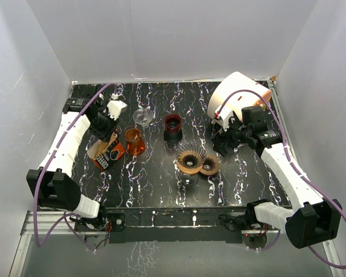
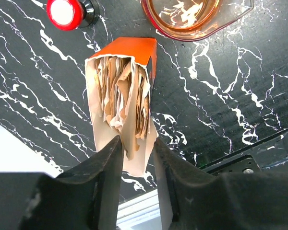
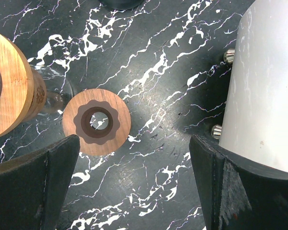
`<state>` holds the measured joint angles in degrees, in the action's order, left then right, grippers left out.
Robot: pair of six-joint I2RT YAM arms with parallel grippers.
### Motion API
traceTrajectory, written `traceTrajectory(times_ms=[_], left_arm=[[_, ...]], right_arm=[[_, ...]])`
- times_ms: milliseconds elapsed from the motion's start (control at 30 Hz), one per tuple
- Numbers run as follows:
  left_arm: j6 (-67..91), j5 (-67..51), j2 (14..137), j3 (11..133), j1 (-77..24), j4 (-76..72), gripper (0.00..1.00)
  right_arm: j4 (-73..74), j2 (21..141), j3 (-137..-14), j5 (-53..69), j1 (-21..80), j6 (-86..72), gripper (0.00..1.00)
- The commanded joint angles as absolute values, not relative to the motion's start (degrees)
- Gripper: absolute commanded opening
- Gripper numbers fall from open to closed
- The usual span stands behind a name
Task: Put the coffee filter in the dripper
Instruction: Pick up the coffee filter from the coffee filter holder.
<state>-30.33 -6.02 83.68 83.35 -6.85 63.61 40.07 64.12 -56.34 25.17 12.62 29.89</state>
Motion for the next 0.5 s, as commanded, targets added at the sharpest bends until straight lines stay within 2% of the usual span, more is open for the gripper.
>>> traceTrajectory(times_ms=[0,200,467], left_arm=[[-30.03,-7.34,83.51,83.33,-6.49,63.38,0.25],[-30.04,-6.92,84.92,86.51,-6.50,65.06,0.00],[-32.86,-7.29,84.01,95.08,-6.50,70.98,0.00]], right_arm=[[38.33,62.90,-56.34,24.83,12.30,30.32,0.98],[38.58,62.85,-56.97,24.63,12.30,30.49,0.98],[39.05,64.33,-60.42,25.45,12.28,30.59,0.98]])
